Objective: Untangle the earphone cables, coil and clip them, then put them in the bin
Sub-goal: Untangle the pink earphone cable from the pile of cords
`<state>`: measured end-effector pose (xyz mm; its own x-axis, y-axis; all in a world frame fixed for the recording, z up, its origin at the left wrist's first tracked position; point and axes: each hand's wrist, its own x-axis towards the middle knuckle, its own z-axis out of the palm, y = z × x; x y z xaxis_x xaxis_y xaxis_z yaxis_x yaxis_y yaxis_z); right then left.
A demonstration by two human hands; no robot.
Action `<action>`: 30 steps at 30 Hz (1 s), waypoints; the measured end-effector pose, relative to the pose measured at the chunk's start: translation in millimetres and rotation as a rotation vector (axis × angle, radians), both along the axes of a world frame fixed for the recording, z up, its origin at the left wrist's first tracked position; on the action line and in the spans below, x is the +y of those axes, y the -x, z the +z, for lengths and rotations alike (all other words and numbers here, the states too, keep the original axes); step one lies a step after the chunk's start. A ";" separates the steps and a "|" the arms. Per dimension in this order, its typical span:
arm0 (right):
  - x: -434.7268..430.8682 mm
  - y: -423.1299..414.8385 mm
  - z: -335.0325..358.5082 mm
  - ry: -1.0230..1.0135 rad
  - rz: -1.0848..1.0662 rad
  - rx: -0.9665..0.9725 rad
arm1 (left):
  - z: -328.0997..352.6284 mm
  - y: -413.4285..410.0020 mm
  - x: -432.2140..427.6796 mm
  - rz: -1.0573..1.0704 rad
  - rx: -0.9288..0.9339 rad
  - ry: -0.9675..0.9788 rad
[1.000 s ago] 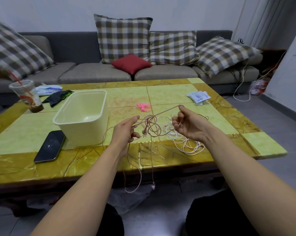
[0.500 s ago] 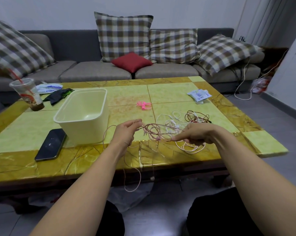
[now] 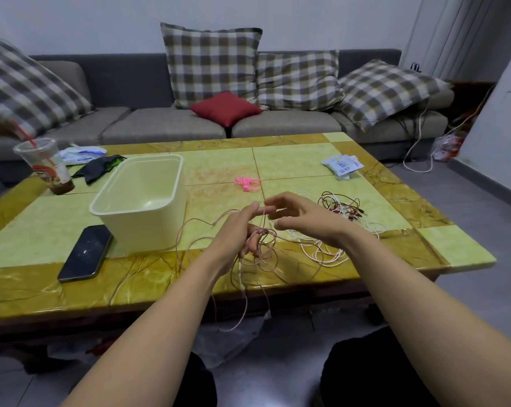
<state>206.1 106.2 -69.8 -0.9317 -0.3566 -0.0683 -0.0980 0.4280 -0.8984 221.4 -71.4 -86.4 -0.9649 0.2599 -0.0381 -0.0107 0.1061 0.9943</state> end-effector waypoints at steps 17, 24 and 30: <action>-3.8 -2.6 -2.5 -0.084 -0.059 0.160 | 3.8 3.4 -8.0 0.117 0.063 -0.020; -0.7 -4.7 0.9 0.044 -0.051 0.034 | 5.6 3.3 -7.2 0.184 0.116 0.048; -1.4 -4.2 0.3 -0.064 -0.124 0.164 | 2.0 3.6 -9.1 0.216 0.112 -0.047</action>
